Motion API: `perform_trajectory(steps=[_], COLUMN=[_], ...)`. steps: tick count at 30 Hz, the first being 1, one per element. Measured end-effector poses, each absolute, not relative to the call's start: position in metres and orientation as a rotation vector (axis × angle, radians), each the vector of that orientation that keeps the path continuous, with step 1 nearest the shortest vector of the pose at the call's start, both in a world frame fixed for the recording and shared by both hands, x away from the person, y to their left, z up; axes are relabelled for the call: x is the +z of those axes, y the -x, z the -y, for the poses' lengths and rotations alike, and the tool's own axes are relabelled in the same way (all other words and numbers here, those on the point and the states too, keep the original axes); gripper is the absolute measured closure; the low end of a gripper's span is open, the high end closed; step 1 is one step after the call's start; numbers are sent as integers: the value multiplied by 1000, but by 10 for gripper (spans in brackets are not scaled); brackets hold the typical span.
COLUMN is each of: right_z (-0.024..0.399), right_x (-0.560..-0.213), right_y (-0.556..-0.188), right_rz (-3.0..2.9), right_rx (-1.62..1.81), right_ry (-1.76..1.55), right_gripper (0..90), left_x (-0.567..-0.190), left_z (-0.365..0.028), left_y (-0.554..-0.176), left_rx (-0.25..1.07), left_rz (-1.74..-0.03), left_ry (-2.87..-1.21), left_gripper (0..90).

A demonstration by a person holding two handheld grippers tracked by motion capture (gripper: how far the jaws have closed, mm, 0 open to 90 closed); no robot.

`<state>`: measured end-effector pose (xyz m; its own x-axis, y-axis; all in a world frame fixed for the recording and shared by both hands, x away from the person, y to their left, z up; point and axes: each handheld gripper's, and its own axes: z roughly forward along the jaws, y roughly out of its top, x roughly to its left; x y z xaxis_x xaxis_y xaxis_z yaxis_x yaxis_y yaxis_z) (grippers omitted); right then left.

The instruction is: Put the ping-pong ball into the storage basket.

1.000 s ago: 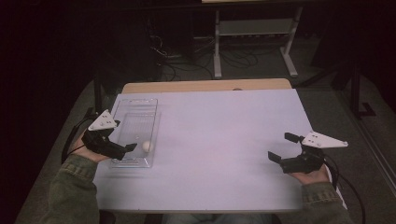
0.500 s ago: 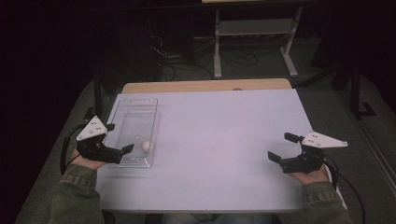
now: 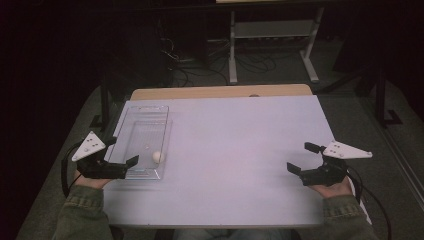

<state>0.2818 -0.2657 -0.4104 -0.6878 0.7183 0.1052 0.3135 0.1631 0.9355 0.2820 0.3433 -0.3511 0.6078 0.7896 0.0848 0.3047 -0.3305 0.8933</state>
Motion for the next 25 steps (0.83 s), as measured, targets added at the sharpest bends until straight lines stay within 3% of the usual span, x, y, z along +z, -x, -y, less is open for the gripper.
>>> perform_trajectory(steps=[17, 25], right_z=[266, 268], right_x=[-412, -414], right_y=[-280, -279], right_rz=[-2069, -2042], right_rx=[1561, 1592], right_ry=[-987, -994], right_gripper=[0, 0], left_x=[-373, -376], left_z=[-352, -351], left_y=[-274, -271], left_rx=[671, 679], left_rz=[-910, -909], left_ry=[-1707, -1713], left_gripper=[0, 0])
